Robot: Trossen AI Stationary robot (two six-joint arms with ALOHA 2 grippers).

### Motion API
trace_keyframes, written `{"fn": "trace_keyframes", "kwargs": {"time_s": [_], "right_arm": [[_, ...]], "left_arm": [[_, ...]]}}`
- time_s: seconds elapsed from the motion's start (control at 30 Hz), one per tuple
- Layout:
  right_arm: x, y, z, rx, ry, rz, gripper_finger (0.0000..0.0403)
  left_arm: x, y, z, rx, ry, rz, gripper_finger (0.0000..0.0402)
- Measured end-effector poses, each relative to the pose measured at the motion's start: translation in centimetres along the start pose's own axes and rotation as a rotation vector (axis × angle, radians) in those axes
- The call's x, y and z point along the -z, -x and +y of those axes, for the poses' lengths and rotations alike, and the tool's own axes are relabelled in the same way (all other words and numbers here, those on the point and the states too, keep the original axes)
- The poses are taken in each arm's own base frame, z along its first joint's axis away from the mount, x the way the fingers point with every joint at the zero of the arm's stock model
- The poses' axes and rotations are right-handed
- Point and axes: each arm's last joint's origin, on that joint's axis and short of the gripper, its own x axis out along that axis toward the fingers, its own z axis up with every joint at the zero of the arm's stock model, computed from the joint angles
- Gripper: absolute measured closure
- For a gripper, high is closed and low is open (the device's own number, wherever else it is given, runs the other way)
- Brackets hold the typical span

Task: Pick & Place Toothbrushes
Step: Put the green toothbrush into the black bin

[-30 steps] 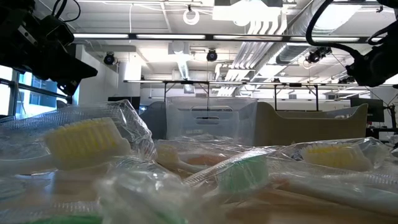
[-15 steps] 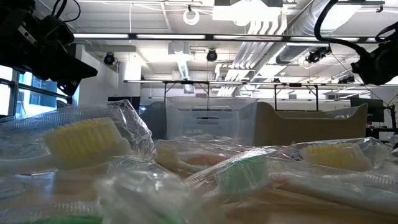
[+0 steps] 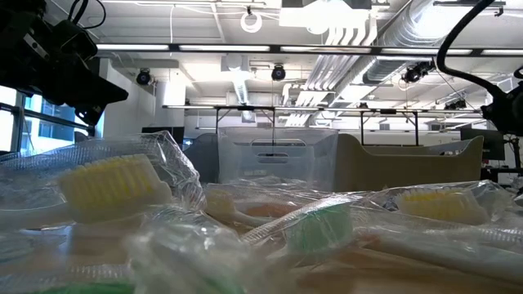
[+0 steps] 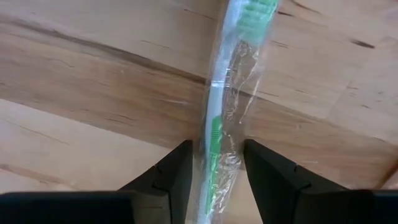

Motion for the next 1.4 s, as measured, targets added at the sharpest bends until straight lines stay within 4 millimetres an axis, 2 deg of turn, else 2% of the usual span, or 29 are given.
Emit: {"fn": "trace_keyframes", "kwargs": {"time_s": [0.2,0.57,0.9,1.17,1.4], "right_arm": [[-0.1,-0.1,-0.1,0.011,-0.003,0.001,0.0286],[0.0,-0.1,-0.2,0.029,-0.003,0.046,0.0389],[0.2,0.6,-0.2,-0.023,0.016,0.089,0.0393],[0.4,2.9,-0.3,-0.142,0.063,0.147,0.0395],[0.2,5.4,-0.6,-0.307,0.152,0.057,0.0395]], "left_arm": [[0.0,0.0,0.0,0.000,0.000,0.000,0.0402],[0.0,0.0,0.0,0.000,0.000,0.000,0.0402],[0.0,0.0,0.0,0.000,0.000,0.000,0.0402],[-0.1,0.0,0.0,0.003,0.004,-0.015,0.0402],[-0.2,0.0,-0.1,0.006,0.006,-0.023,0.0402]]}}
